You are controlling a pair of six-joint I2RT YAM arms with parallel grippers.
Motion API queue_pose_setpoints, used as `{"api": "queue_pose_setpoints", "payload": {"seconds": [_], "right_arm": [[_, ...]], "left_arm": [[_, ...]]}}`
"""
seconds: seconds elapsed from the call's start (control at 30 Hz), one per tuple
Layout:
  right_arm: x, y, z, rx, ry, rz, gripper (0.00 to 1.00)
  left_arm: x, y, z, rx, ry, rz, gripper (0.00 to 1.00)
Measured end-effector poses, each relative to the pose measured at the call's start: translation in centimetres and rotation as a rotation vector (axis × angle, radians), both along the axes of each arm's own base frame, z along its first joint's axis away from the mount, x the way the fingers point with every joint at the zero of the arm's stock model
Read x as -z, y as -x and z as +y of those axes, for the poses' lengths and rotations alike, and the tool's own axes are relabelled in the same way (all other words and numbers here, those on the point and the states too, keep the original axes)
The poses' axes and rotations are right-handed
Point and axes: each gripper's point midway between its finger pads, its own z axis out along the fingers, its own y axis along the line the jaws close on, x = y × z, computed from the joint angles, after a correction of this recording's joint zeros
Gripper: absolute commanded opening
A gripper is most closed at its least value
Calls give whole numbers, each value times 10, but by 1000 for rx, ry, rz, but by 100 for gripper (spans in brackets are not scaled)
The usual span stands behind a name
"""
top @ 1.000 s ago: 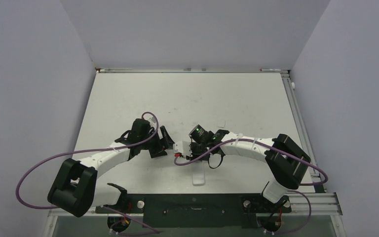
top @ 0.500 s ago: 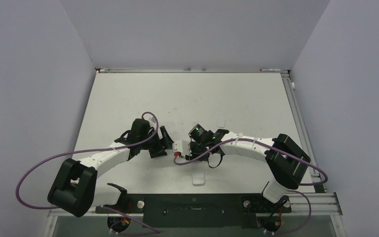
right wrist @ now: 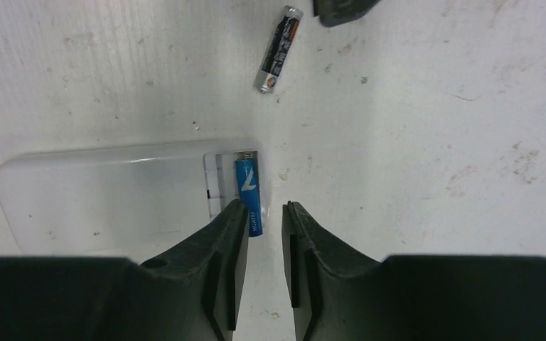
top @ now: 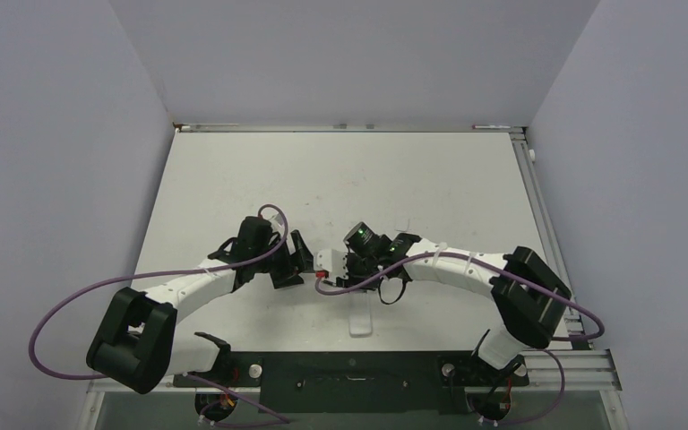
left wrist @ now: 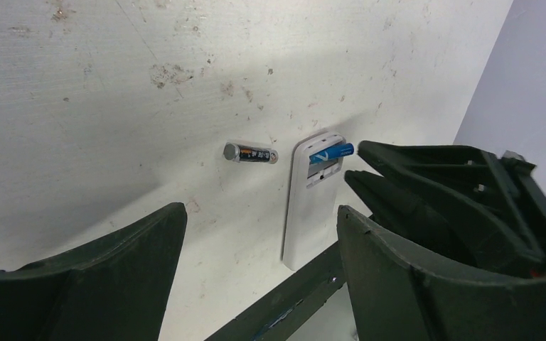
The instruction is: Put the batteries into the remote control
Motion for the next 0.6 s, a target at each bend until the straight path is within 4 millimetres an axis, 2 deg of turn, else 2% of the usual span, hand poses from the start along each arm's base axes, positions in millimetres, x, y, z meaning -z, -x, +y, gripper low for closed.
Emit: {"api": "queue_pose_setpoints", "payload": {"seconds": [0.1,0.23,0.37,0.5,0.6], "right_arm": [[-20,-3,2,47,-50,-26,29],[-58,-9,4,159,-152,-71,32],[-90,-15,-1,343,-264,-82,36],[-102,-18,-13,556,-336,-50,37],[-100,-16,-21,705,-377,1,38]], "left_arm": [[-1,1,-2,8,6,2,75],[-1,7,-8,27,11,8,74],[2,22,-26,85,19,32,74],[7,31,-44,117,37,54,73],[10,33,-53,120,51,67,72]]}}
